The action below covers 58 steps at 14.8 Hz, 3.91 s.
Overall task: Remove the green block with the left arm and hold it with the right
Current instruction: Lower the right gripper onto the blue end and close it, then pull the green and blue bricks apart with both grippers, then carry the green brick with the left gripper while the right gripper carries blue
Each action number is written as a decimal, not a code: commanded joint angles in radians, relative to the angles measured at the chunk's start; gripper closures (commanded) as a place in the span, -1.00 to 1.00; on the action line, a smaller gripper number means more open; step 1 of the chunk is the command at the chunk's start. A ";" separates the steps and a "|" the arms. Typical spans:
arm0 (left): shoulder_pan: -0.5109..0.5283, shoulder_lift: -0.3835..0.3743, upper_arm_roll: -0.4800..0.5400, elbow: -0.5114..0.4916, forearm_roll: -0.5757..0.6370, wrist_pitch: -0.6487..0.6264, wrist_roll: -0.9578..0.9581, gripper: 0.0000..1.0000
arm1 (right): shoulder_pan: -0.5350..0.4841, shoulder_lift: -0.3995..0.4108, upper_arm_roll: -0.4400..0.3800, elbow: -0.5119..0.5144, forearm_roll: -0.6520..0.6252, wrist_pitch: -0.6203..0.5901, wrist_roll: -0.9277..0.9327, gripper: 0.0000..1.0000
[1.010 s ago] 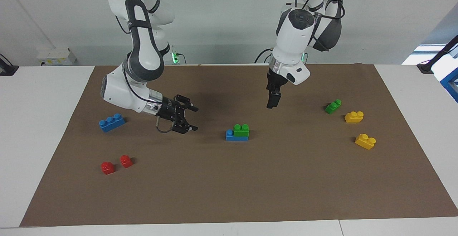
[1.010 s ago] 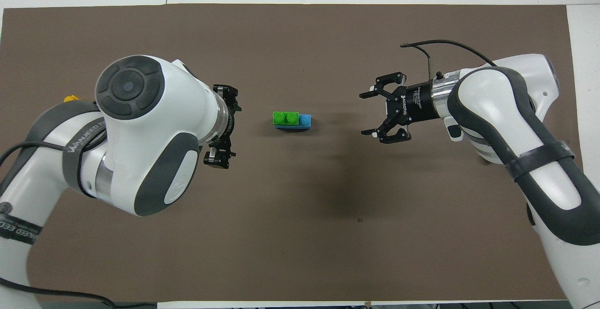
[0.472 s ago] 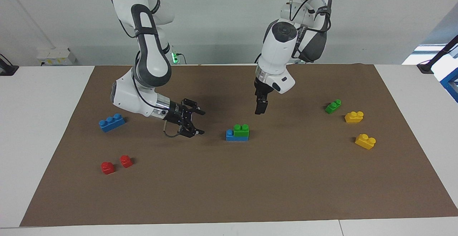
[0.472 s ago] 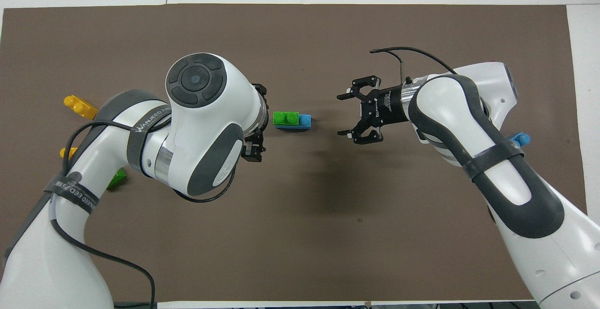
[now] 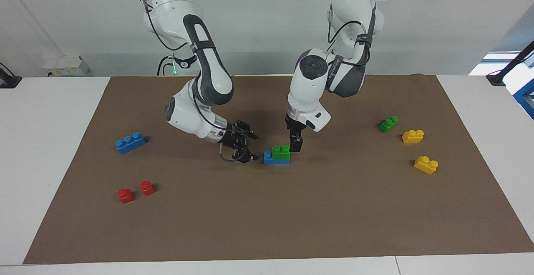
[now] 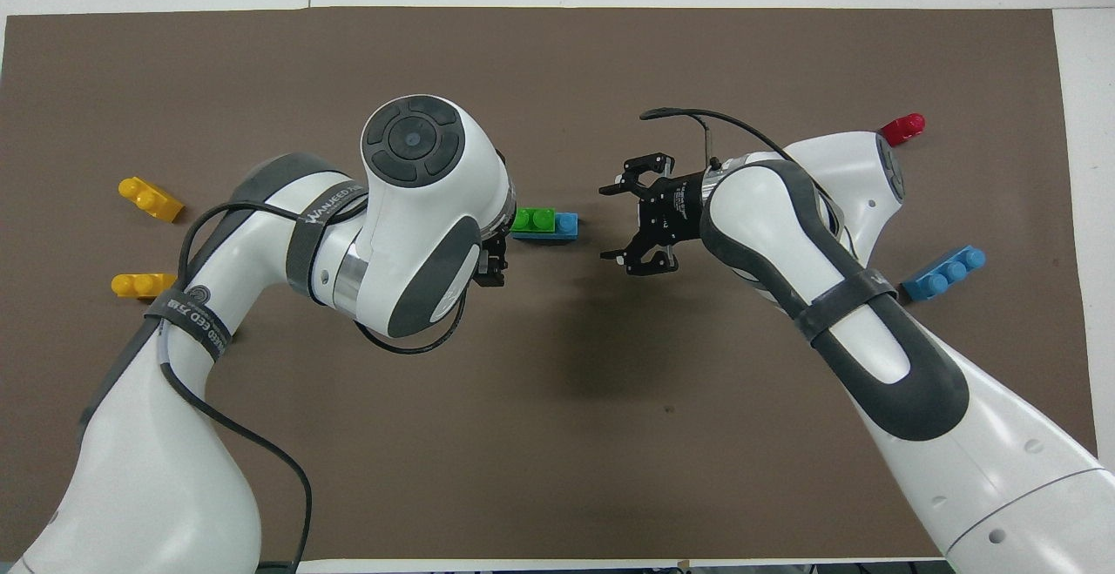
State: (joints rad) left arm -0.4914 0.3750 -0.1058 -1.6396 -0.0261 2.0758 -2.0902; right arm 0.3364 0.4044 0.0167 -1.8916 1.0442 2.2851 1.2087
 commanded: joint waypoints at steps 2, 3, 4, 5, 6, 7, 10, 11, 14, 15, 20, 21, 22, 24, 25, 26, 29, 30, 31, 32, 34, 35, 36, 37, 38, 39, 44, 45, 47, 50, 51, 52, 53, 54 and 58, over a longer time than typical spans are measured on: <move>-0.016 0.028 0.015 0.024 0.040 0.046 -0.054 -1.00 | 0.015 0.034 -0.001 0.022 0.022 0.036 -0.026 -0.83; -0.018 0.031 0.015 0.024 0.046 0.059 -0.070 -1.00 | 0.015 0.042 -0.001 0.025 0.022 0.046 -0.027 -0.83; -0.018 0.034 0.015 0.023 0.051 0.075 -0.074 -1.00 | 0.019 0.048 -0.001 0.028 0.022 0.057 -0.031 -0.83; -0.018 0.035 0.014 0.020 0.052 0.084 -0.076 -1.00 | 0.035 0.054 -0.001 0.031 0.022 0.069 -0.032 -0.82; -0.018 0.039 0.014 0.018 0.052 0.084 -0.077 -1.00 | 0.041 0.059 -0.001 0.037 0.023 0.086 -0.031 -0.82; -0.019 0.044 0.014 0.018 0.052 0.086 -0.080 -1.00 | 0.041 0.068 -0.001 0.043 0.023 0.094 -0.031 -0.82; -0.026 0.048 0.014 0.011 0.064 0.107 -0.117 -1.00 | 0.047 0.073 0.005 0.057 0.025 0.112 -0.029 -0.82; -0.030 0.048 0.014 0.004 0.064 0.107 -0.126 -1.00 | 0.062 0.077 0.005 0.057 0.027 0.112 -0.029 -0.83; -0.036 0.048 0.014 -0.006 0.066 0.110 -0.151 -1.00 | 0.072 0.102 0.005 0.069 0.056 0.149 -0.031 -0.83; -0.047 0.048 0.014 -0.017 0.066 0.112 -0.152 -1.00 | 0.076 0.112 0.005 0.083 0.056 0.152 -0.031 -0.83; -0.059 0.048 0.015 -0.048 0.066 0.147 -0.169 -1.00 | 0.085 0.146 0.005 0.117 0.057 0.158 -0.031 -0.82; -0.062 0.050 0.015 -0.052 0.067 0.153 -0.169 -1.00 | 0.087 0.146 0.005 0.117 0.057 0.160 -0.032 -0.79; -0.064 0.048 0.015 -0.066 0.072 0.167 -0.169 -1.00 | 0.087 0.148 0.005 0.117 0.057 0.172 -0.032 -0.68; -0.065 0.048 0.015 -0.089 0.089 0.178 -0.169 -1.00 | 0.104 0.148 0.003 0.115 0.056 0.177 -0.055 0.16; -0.067 0.047 0.015 -0.095 0.089 0.184 -0.169 -1.00 | 0.102 0.148 0.003 0.115 0.056 0.177 -0.070 0.59; -0.067 0.047 0.015 -0.097 0.089 0.185 -0.169 -1.00 | 0.098 0.148 0.003 0.117 0.053 0.175 -0.073 1.00; -0.067 0.047 0.015 -0.097 0.090 0.185 -0.169 -1.00 | 0.092 0.148 0.003 0.123 0.042 0.165 -0.110 1.00; -0.067 0.047 0.015 -0.097 0.090 0.184 -0.169 -0.99 | 0.090 0.148 0.003 0.123 0.042 0.163 -0.112 1.00; -0.067 0.047 0.015 -0.097 0.090 0.182 -0.169 -0.90 | 0.087 0.148 0.003 0.123 0.042 0.160 -0.112 1.00; -0.067 0.047 0.015 -0.095 0.090 0.181 -0.169 -0.75 | 0.089 0.148 0.003 0.121 0.042 0.162 -0.112 1.00; -0.067 0.047 0.015 -0.095 0.090 0.184 -0.169 -0.51 | 0.090 0.148 0.003 0.120 0.040 0.163 -0.112 1.00; -0.072 0.047 0.015 -0.095 0.090 0.185 -0.169 -0.42 | 0.090 0.148 0.003 0.120 0.040 0.165 -0.112 1.00; -0.072 0.047 0.015 -0.095 0.090 0.185 -0.172 -0.26 | 0.090 0.148 0.003 0.118 0.040 0.166 -0.112 1.00; -0.072 0.047 0.015 -0.094 0.090 0.184 -0.174 0.03 | 0.090 0.148 0.003 0.118 0.040 0.165 -0.112 1.00; -0.072 0.047 0.015 -0.091 0.090 0.184 -0.172 0.37 | 0.089 0.148 0.003 0.120 0.040 0.163 -0.112 1.00; -0.072 0.047 0.015 -0.086 0.097 0.178 -0.171 0.79 | 0.089 0.148 0.003 0.120 0.040 0.163 -0.110 1.00; -0.070 0.033 0.014 -0.075 0.110 0.165 -0.162 1.00 | 0.090 0.148 0.003 0.118 0.040 0.166 -0.110 1.00; -0.062 0.018 0.014 -0.074 0.110 0.141 -0.159 1.00 | 0.090 0.148 0.003 0.118 0.040 0.166 -0.110 1.00; -0.047 -0.039 0.014 -0.072 0.109 0.097 -0.145 1.00 | 0.090 0.148 0.003 0.118 0.040 0.166 -0.110 1.00; -0.006 -0.120 0.012 -0.072 0.098 0.023 -0.101 1.00 | 0.090 0.148 0.002 0.118 0.040 0.166 -0.110 1.00; 0.008 -0.143 0.012 -0.075 0.097 0.001 -0.072 1.00 | 0.090 0.148 0.003 0.120 0.040 0.166 -0.110 1.00; 0.036 -0.168 0.012 -0.081 0.097 -0.017 -0.020 1.00 | 0.090 0.148 0.003 0.120 0.040 0.166 -0.110 1.00; 0.059 -0.183 0.012 -0.077 0.078 -0.041 0.054 1.00 | 0.087 0.148 0.002 0.120 0.040 0.160 -0.110 1.00; 0.083 -0.194 0.014 -0.077 0.060 -0.066 0.138 1.00 | 0.079 0.148 0.000 0.121 0.036 0.146 -0.110 1.00; 0.203 -0.208 0.012 -0.097 0.041 -0.111 0.491 1.00 | 0.003 0.134 -0.004 0.176 -0.033 -0.002 -0.100 1.00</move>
State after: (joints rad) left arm -0.3444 0.1886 -0.0863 -1.6990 0.0425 1.9809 -1.7596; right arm 0.3875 0.5385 0.0103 -1.7605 1.0508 2.3695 1.1139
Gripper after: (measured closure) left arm 0.652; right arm 0.652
